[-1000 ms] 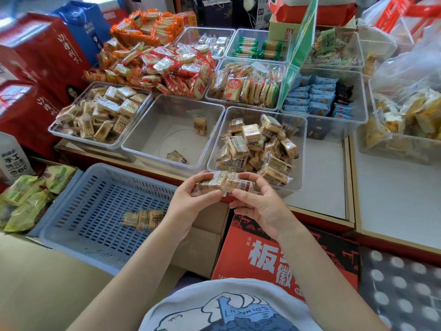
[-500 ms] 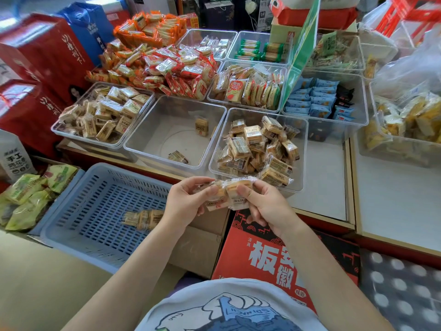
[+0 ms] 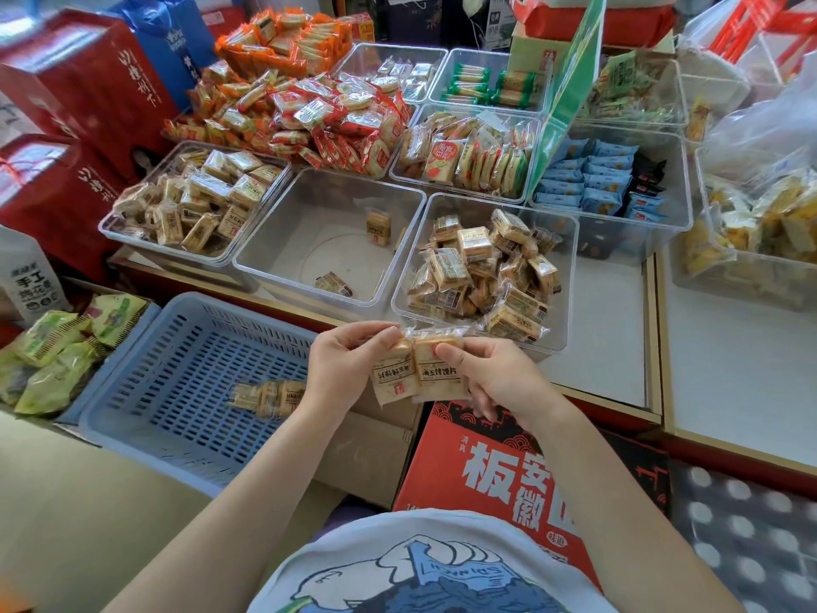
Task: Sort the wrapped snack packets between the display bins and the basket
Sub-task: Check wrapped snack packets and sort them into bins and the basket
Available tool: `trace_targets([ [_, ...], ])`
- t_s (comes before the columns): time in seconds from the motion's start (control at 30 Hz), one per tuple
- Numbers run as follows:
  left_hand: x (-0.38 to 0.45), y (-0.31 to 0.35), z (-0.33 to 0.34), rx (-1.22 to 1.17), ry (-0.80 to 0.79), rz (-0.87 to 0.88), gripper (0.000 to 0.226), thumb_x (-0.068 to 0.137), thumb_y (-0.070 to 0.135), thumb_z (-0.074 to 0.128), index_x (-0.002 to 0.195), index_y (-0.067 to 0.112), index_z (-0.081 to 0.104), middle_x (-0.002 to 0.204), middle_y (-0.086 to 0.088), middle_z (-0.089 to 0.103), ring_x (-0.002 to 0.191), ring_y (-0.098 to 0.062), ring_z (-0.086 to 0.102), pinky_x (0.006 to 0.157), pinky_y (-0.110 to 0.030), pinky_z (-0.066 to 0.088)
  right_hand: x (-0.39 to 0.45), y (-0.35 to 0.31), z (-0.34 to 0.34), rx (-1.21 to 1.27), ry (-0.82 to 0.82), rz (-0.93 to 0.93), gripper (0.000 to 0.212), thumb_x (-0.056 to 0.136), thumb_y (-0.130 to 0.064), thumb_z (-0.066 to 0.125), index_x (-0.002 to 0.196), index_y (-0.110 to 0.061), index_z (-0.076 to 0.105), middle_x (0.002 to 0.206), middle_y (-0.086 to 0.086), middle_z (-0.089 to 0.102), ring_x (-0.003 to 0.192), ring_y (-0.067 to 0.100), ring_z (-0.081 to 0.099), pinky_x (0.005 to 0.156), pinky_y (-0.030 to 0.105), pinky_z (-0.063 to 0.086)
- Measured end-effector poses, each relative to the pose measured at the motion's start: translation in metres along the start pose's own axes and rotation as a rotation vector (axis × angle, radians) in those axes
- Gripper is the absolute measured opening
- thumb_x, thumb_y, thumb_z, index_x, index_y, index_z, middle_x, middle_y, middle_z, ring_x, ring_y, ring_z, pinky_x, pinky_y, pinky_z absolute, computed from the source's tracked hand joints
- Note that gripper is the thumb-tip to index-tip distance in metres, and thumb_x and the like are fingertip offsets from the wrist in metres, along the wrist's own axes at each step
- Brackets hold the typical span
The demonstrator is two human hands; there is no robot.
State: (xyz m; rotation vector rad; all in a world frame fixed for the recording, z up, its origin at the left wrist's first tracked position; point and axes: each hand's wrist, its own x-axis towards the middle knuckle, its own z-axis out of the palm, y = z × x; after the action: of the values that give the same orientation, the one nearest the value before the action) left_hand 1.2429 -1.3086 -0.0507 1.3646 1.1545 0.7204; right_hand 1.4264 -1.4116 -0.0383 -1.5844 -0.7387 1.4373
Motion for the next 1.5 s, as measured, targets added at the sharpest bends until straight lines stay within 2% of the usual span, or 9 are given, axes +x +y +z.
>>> trace_targets([
  [0.1, 0.003, -0.005, -0.001, 0.021, 0.008, -0.022, 0.007, 0.090, 0.021, 0.077, 0.095, 0.020, 0.081, 0.091, -0.002, 0.079, 0.089, -0.018, 0.075, 0.073, -0.032, 0.061, 0.000, -0.002, 0.002, -0.018, 0.048, -0.002, 0.023, 0.091, -0.040, 0.072, 0.105, -0.023, 0.078, 0.071, 0.003, 0.075, 0.040, 0.011, 0.051, 0.044, 0.021, 0.043],
  [0.17, 0.004, -0.005, 0.000, 0.012, 0.015, -0.044, 0.007, 0.090, 0.021, 0.077, 0.094, 0.018, 0.081, 0.090, -0.002, 0.079, 0.089, -0.018, 0.075, 0.073, -0.031, 0.059, 0.002, -0.002, 0.003, 0.019, 0.076, -0.017, 0.019, 0.090, -0.036, 0.074, 0.101, -0.021, 0.079, 0.087, -0.001, 0.080, 0.063, 0.007, 0.071, 0.053, 0.017, 0.052],
  [0.3, 0.001, -0.004, 0.006, -0.021, 0.006, -0.055, 0.005, 0.091, 0.018, 0.076, 0.090, 0.020, 0.080, 0.089, -0.003, 0.078, 0.087, -0.018, 0.074, 0.072, -0.028, 0.057, 0.006, 0.002, 0.006, -0.037, 0.080, -0.018, 0.022, 0.098, -0.036, 0.065, 0.105, -0.017, 0.074, 0.095, -0.001, 0.079, 0.088, 0.012, 0.075, 0.075, 0.029, 0.063],
  [0.47, -0.001, -0.002, 0.013, -0.037, 0.014, -0.050, 0.005, 0.091, 0.020, 0.076, 0.091, 0.023, 0.080, 0.088, -0.001, 0.078, 0.087, -0.018, 0.074, 0.071, -0.027, 0.059, 0.007, -0.001, 0.015, 0.027, 0.092, 0.017, 0.029, 0.108, -0.037, 0.047, 0.115, -0.012, 0.059, 0.100, 0.006, 0.074, 0.080, 0.010, 0.074, 0.059, 0.025, 0.060],
  [0.57, -0.001, 0.000, 0.016, -0.060, 0.029, -0.060, 0.005, 0.091, 0.020, 0.076, 0.091, 0.023, 0.079, 0.087, 0.000, 0.078, 0.086, -0.018, 0.074, 0.070, -0.028, 0.059, 0.008, 0.001, 0.018, 0.052, 0.124, 0.017, 0.034, 0.108, -0.045, 0.041, 0.115, -0.018, 0.060, 0.105, 0.010, 0.074, 0.090, 0.015, 0.073, 0.058, 0.023, 0.056],
  [0.77, 0.000, 0.004, 0.016, -0.114, 0.001, -0.105, 0.006, 0.094, 0.019, 0.072, 0.092, 0.022, 0.076, 0.084, 0.000, 0.075, 0.081, -0.016, 0.072, 0.066, -0.030, 0.059, 0.011, 0.003, 0.012, 0.149, 0.165, 0.043, 0.022, 0.103, -0.031, 0.052, 0.097, -0.020, 0.070, 0.089, 0.007, 0.074, 0.092, 0.029, 0.071, 0.080, 0.053, 0.059],
  [1.13, 0.006, 0.018, 0.020, -0.368, -0.147, -0.331, 0.016, 0.081, 0.021, 0.077, 0.091, 0.008, 0.074, 0.083, -0.009, 0.075, 0.074, -0.024, 0.073, 0.059, -0.033, 0.059, 0.008, 0.003, 0.008, 0.330, 0.099, 0.006, 0.022, 0.101, -0.019, 0.056, 0.086, -0.019, 0.072, 0.080, 0.004, 0.072, 0.076, 0.020, 0.068, 0.071, 0.041, 0.056],
  [1.33, 0.007, 0.010, 0.021, -0.261, -0.017, -0.309, 0.011, 0.085, 0.018, 0.080, 0.092, 0.010, 0.077, 0.087, -0.013, 0.077, 0.077, -0.024, 0.075, 0.062, -0.034, 0.060, 0.006, -0.001, 0.006, 0.364, 0.025, -0.022, 0.020, 0.103, -0.023, 0.056, 0.090, -0.020, 0.071, 0.089, 0.009, 0.071, 0.081, 0.020, 0.068, 0.070, 0.042, 0.059],
  [1.5, 0.003, 0.012, 0.028, -0.216, -0.071, -0.281, 0.010, 0.090, 0.020, 0.075, 0.090, 0.010, 0.077, 0.088, -0.013, 0.075, 0.076, -0.025, 0.073, 0.064, -0.038, 0.062, 0.010, 0.001, 0.017, 0.374, 0.055, -0.013, 0.013, 0.102, -0.022, 0.057, 0.096, -0.016, 0.067, 0.091, 0.009, 0.070, 0.083, 0.023, 0.067, 0.073, 0.048, 0.057],
])
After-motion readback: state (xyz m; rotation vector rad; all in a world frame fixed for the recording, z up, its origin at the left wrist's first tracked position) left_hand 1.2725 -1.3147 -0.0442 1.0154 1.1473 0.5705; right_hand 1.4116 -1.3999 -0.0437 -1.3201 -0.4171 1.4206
